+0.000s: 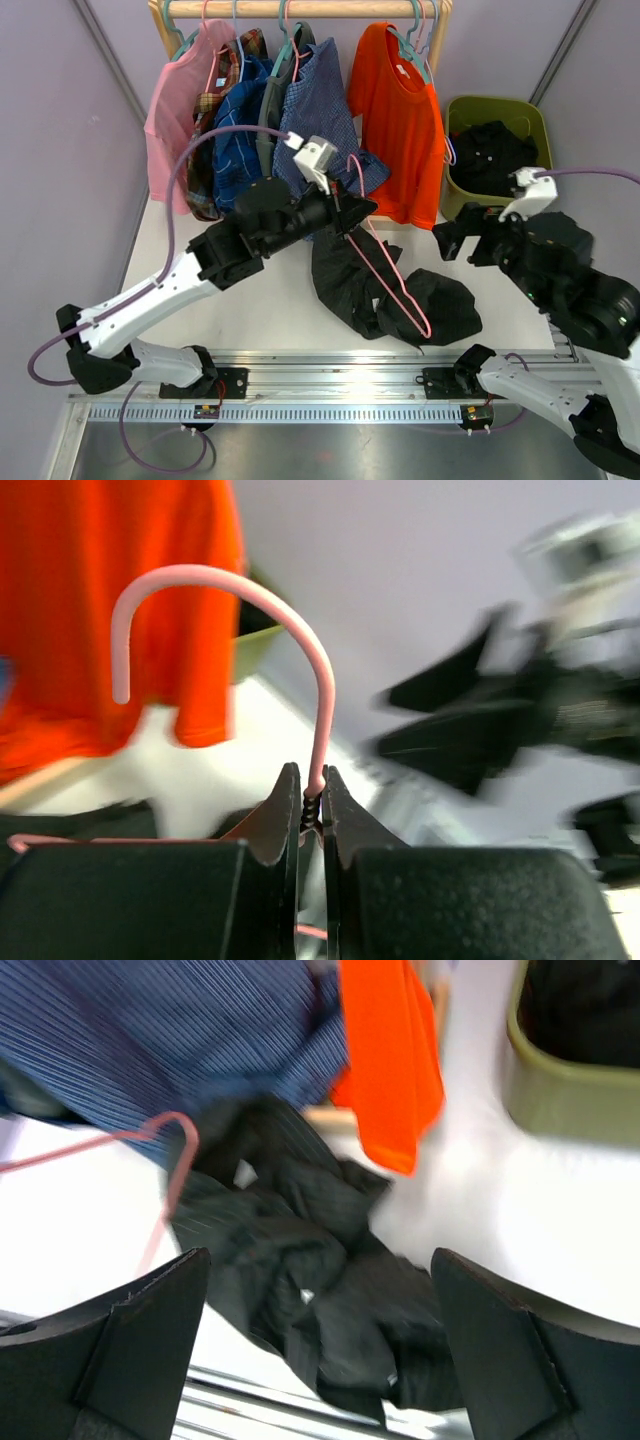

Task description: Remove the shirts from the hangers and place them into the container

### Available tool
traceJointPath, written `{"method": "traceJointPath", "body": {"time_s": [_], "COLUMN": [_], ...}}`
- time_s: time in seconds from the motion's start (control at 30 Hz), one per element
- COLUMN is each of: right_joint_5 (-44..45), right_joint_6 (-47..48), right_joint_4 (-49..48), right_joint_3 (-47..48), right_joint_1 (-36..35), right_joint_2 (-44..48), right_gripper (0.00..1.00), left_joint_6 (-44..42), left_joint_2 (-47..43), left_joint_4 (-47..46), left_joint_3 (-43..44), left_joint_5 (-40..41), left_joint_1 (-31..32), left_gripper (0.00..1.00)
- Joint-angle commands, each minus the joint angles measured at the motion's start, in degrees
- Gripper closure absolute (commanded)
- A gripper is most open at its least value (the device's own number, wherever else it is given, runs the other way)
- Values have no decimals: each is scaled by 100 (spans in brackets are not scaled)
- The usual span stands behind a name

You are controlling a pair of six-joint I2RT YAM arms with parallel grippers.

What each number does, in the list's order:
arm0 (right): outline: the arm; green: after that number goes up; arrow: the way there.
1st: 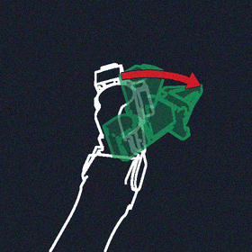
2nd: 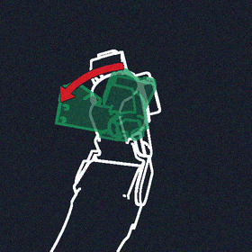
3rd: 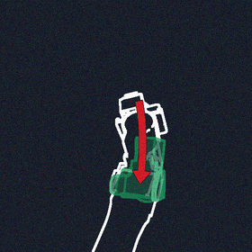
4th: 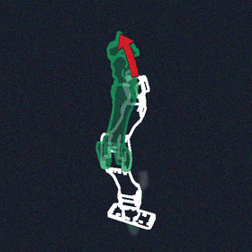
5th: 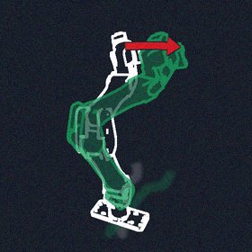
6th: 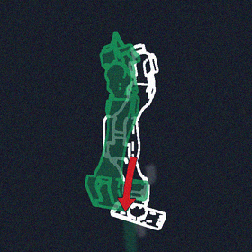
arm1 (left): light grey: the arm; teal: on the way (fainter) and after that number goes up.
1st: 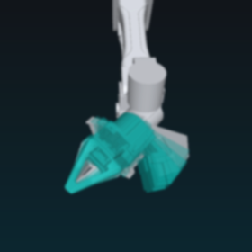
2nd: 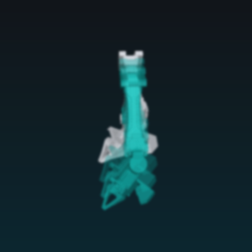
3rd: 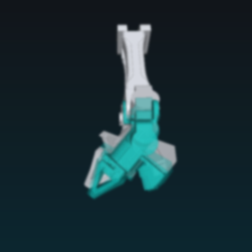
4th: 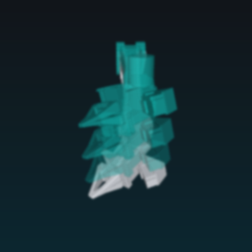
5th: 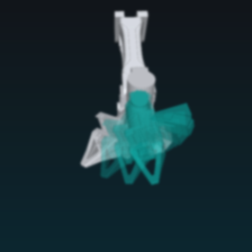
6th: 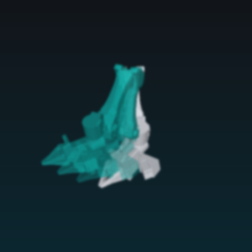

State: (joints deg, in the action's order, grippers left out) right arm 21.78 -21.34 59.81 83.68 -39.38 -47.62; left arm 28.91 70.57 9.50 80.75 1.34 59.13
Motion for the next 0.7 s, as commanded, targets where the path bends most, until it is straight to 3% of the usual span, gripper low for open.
{"method": "traceJointPath", "body": {"time_s": [0.0, 0.1, 0.23, 0.4, 0.67], "right_joint_5": [-516, -920, -1508, -2142, -2819], "right_joint_6": [306, 289, 254, 104, -63], "right_joint_4": [285, 347, 277, 154, 31], "right_joint_3": [639, 755, 790, 502, -220], "right_joint_1": [9, 18, 18, 18, 9], "right_joint_2": [60, -11, 24, -63, -152], "right_gripper": [1, 1, 1, 14, 24], "left_joint_6": [-1105, -1387, -1484, -1502, -1476], "left_joint_2": [649, 1336, 1723, 1908, 1838], "left_joint_4": [1279, 1930, 2065, 2170, 2171], "left_joint_3": [571, 1064, 1347, 1592, 1935], "left_joint_5": [411, 341, 392, 411, 428], "left_joint_1": [-7, -7, -7, -7, -7], "left_gripper": [100, 100, 100, 100, 100]}}
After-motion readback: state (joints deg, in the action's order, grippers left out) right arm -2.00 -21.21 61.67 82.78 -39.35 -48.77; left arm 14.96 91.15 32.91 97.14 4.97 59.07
